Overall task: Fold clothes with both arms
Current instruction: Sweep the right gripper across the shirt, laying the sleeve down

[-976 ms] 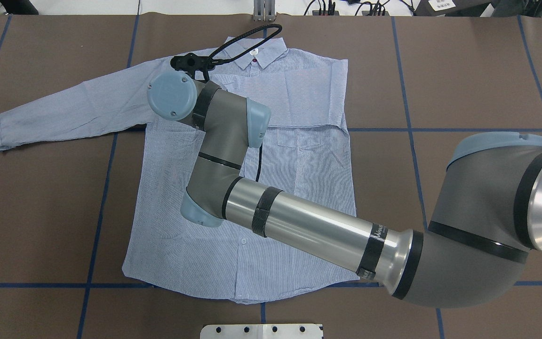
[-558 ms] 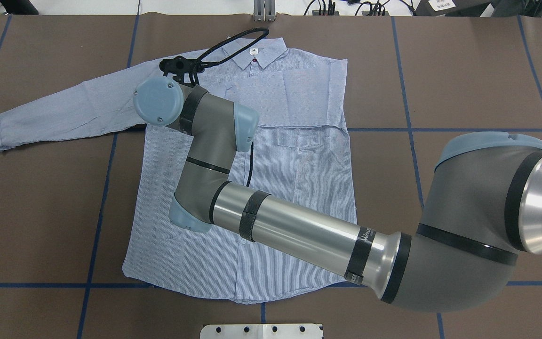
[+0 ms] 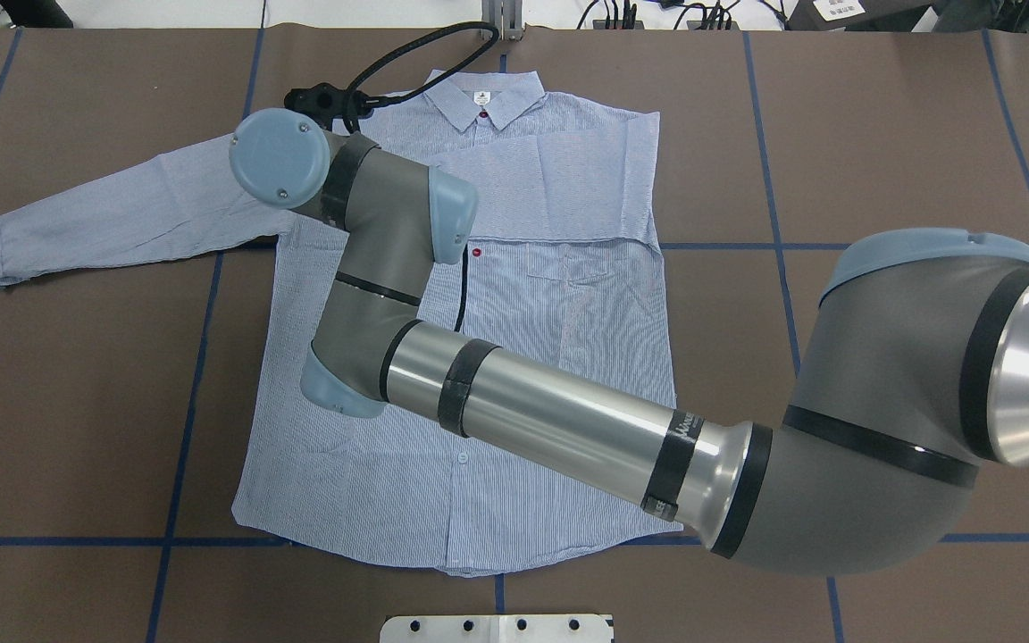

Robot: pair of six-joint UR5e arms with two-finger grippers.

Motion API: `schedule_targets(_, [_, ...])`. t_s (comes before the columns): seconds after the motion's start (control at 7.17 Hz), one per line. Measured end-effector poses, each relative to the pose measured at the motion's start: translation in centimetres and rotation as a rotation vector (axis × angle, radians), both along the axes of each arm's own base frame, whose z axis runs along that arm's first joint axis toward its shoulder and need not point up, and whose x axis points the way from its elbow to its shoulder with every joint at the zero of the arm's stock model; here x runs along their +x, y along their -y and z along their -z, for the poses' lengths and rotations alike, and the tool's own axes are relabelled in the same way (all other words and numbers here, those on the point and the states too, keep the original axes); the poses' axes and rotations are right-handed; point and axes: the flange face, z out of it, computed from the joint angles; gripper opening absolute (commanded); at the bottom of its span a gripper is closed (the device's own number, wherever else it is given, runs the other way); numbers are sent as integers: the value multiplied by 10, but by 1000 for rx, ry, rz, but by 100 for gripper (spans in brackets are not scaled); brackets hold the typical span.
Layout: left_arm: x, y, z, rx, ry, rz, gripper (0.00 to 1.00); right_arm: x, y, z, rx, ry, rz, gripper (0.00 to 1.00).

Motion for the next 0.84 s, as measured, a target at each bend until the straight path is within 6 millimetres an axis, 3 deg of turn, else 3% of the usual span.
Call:
schedule_targets(0.28, [2, -1, -1, 26, -32, 2, 100, 26, 33, -33, -30, 59, 42, 99])
schedule_targets(0.56, [3, 1, -13, 39, -36, 2, 100, 31, 41, -81, -21, 107, 53, 97])
schedule_targets(0.84, [3, 1, -16, 37, -36, 2, 100, 30, 41, -109, -34, 125, 35, 96])
